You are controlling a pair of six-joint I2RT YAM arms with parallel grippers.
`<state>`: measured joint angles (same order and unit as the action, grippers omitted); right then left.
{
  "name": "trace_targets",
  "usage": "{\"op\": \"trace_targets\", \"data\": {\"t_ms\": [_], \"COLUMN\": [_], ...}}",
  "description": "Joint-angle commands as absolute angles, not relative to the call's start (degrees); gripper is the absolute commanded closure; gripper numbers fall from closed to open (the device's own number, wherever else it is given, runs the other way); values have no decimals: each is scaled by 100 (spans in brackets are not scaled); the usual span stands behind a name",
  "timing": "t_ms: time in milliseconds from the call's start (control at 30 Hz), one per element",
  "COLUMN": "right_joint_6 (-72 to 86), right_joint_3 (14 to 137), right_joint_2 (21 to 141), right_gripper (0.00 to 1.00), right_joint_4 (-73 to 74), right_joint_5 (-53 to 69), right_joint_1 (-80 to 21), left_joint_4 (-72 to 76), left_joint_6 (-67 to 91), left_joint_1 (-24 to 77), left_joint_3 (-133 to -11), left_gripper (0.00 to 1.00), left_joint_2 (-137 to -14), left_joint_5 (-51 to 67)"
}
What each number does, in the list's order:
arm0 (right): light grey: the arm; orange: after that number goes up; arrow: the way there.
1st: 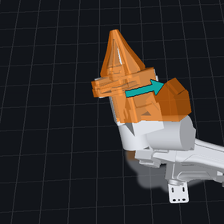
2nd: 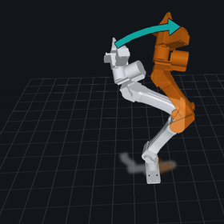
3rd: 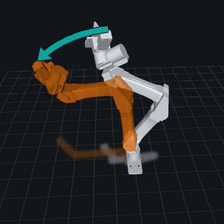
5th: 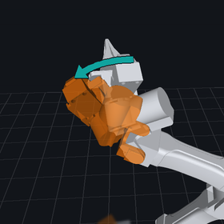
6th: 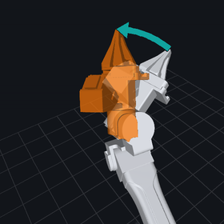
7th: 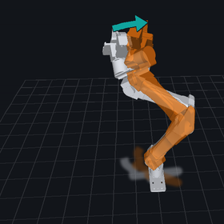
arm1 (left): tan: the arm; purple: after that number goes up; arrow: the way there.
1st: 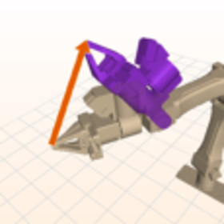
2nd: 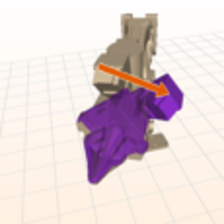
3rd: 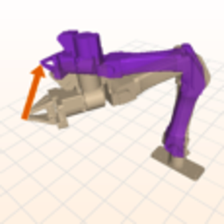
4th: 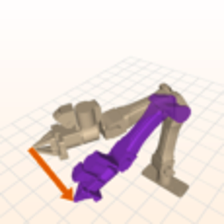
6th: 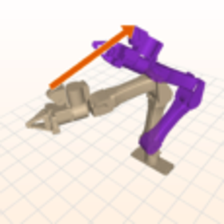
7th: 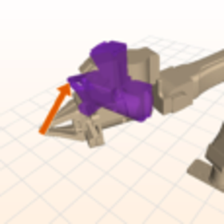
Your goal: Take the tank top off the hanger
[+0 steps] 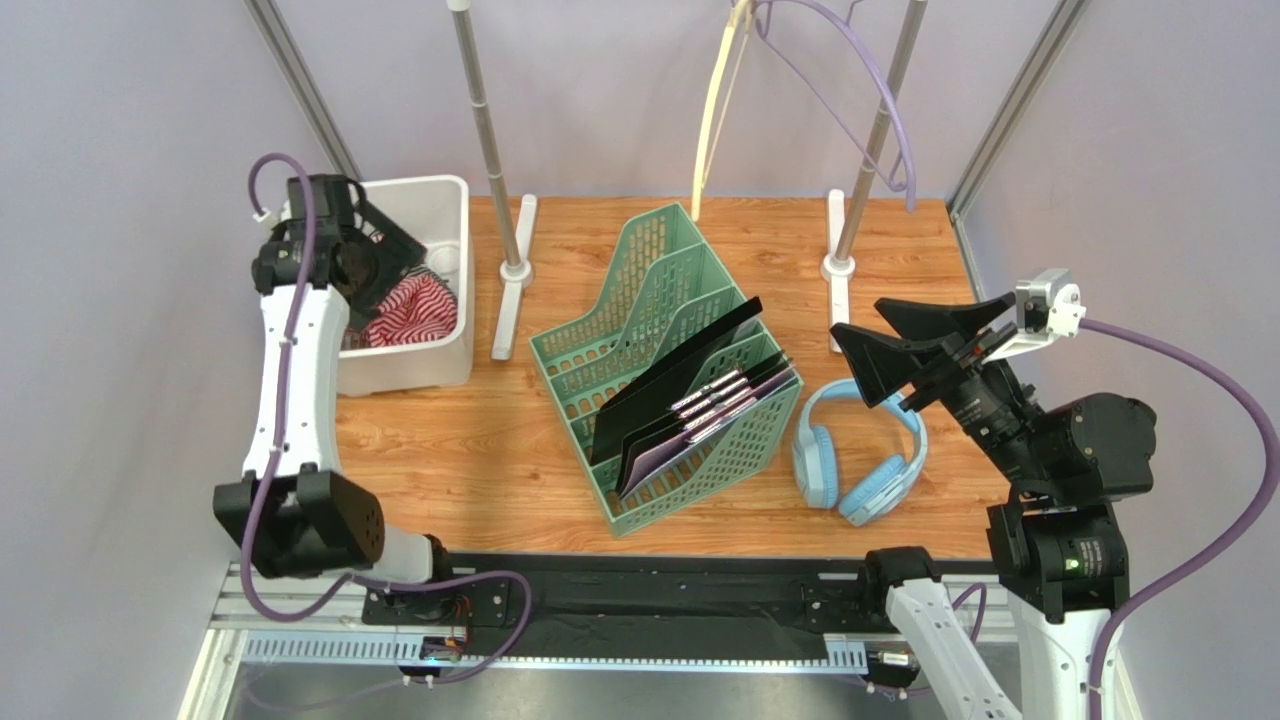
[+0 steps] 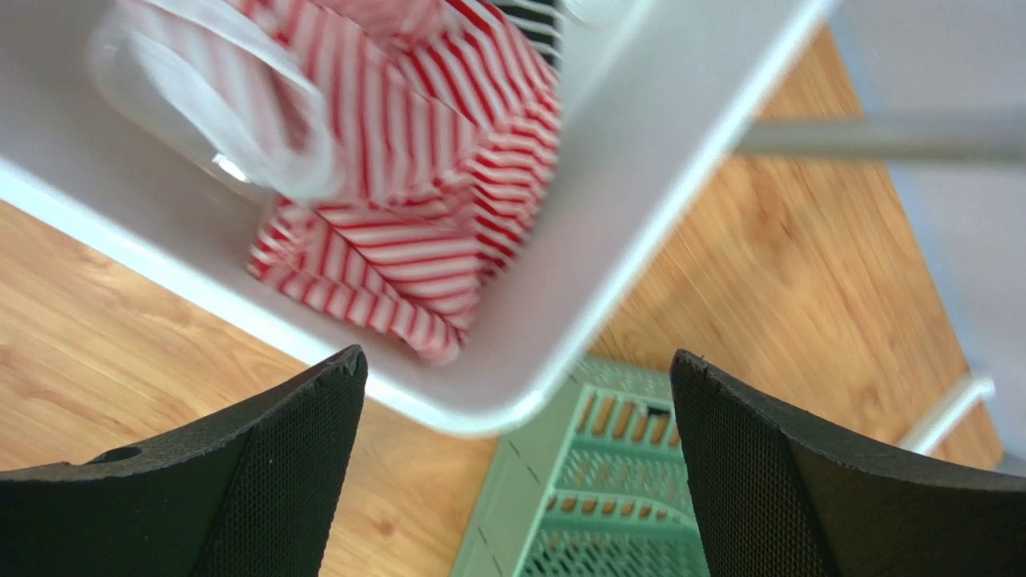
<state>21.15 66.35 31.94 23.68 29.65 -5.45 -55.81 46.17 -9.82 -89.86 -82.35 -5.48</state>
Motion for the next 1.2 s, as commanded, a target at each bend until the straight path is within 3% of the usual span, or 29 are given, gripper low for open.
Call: {"op": "trace_targets", "data": {"t_ms": [0,200,533,833,1033,1167], "right_joint_6": [2197,2241,2690,2470,2881,3058], "right_joint_3": [6636,6829,6952,6680,5083,4281], "right_joint_2": [3305,3524,3771,3437,2333,1742], "right_gripper": [25,25,24,18,13,11], "right_joint_4": [2215,2425,3040,4524,4300,3920], "right_joint_5": [3006,2848,2119,757,623,870], "right_joint_1": [-580,-571,-571,-571,-563,-571], "left_joint_4": [-5248,-4598,-4043,-2954,-1900,-1644], "left_joint_6": [4623,4606,3578,3216,3612,3744], "left_joint_1": [-28,1115,3241,3445,3445,3445], "left_joint_3": [-8763,-8122,-8148,-6541,-4599,-3965], "left_gripper": [1,1,1,1,1,1], "left_joint_2": [-7377,-6558,-6434,-4678,-2922,-2277], "left_joint_5": [-940,-1029,-747,438,1081,1072]}}
